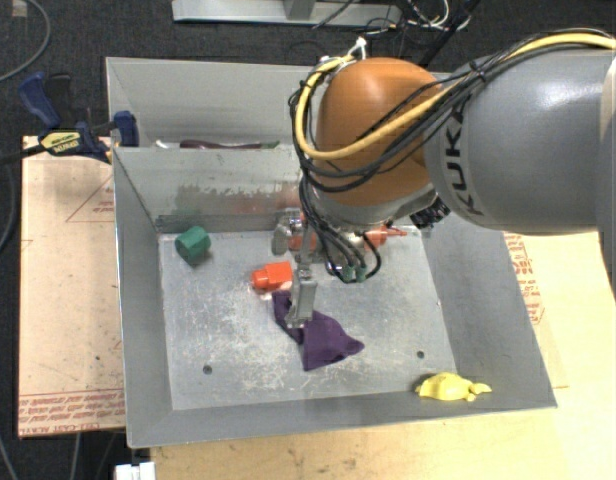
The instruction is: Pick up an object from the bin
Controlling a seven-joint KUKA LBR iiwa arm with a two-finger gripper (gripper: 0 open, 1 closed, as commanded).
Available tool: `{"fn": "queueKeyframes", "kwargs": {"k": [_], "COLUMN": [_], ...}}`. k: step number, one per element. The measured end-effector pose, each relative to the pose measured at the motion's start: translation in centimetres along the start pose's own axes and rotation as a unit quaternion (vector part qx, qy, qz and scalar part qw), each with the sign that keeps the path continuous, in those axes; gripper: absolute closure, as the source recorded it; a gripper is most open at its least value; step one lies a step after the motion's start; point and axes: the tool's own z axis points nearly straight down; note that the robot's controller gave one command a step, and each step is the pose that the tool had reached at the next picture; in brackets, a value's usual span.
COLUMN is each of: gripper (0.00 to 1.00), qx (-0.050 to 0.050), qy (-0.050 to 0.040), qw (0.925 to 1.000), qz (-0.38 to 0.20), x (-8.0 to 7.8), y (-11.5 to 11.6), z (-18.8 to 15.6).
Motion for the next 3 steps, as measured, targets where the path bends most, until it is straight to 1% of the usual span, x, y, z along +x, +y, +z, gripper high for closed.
{"fn": "queueKeyframes", "kwargs": {"k": [1, 2, 3], "gripper": [0.0, 0.0, 0.0], "qx": [-0.001, -0.001, -0.001], "qy": [-0.004, -0.0053, -0.0031], "qw": [1.0, 0.9993, 0.9874], "qz": [0.002, 0.038, 0.158], "x": [-0.2, -0.6, -2.4], "y": [-0.1, -1.2, -2.7], "z": [-0.5, 4.2, 6.2]}}
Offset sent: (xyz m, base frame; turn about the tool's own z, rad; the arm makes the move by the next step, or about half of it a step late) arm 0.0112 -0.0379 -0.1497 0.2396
